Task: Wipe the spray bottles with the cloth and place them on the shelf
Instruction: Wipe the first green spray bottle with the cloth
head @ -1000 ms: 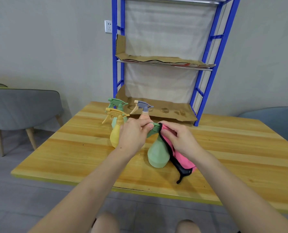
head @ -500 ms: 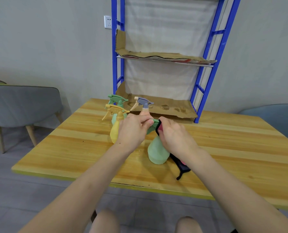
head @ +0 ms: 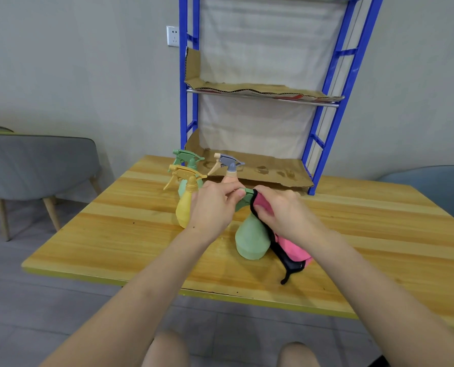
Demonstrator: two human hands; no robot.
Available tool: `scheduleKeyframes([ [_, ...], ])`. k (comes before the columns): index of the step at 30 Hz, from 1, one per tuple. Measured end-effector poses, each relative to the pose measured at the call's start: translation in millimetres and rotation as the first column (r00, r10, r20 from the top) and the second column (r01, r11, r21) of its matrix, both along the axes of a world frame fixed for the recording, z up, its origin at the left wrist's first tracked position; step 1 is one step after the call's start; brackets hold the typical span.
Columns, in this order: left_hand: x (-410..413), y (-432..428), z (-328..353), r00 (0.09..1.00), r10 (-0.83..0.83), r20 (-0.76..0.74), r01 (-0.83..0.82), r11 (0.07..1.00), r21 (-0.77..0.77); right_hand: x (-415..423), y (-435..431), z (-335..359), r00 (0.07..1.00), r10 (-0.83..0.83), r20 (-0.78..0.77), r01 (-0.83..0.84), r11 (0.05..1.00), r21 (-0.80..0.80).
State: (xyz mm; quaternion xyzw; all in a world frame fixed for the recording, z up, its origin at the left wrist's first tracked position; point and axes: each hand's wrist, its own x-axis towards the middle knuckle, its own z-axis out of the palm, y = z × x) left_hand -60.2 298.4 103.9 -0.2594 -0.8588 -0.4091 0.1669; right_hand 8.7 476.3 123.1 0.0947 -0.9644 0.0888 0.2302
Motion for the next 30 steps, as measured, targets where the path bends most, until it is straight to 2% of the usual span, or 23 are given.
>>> scheduleKeyframes([
  [2,1,1,0,1.000,-0.004,-0.005,0.004,1.000,0.010,2,7,2,0.999,0.052,0.007,-0.051,0.997,-0.052],
  [7,7,3,-4,0.999,-0.021,-0.032,0.022,0.999,0.042,0,1,-10,0.996,0.044,-0.074,-0.063,0.962,-0.265],
  [11,4,-1,-2,1.000,-0.025,-0.015,0.026,0.999,0.023,-2,-1,-12,0.986,0.095,-0.140,-0.138,0.930,-0.340],
  [15,4,0,0,1.000,-0.016,-0.022,0.015,1.000,-0.017,0,12,-6,0.989,0.135,-0.068,-0.150,0.917,-0.370],
  [19,4,1,-3,1.000,-0.008,-0.013,0.009,0.999,0.038,-1,19,2,0.984,0.175,0.038,-0.151,0.926,-0.347],
  [23,12,5,-2,1.000,0.009,0.011,-0.010,0.996,0.094,-4,3,-9,0.996,0.065,-0.057,-0.084,0.886,-0.455],
  [26,11,4,-2,0.999,0.011,0.030,-0.014,0.996,0.092,-8,3,-16,0.988,0.064,-0.141,-0.117,0.903,-0.413],
  [30,14,2,1,1.000,0.015,0.008,-0.015,0.999,0.044,-7,27,-13,0.980,0.196,0.016,-0.176,0.908,-0.379],
])
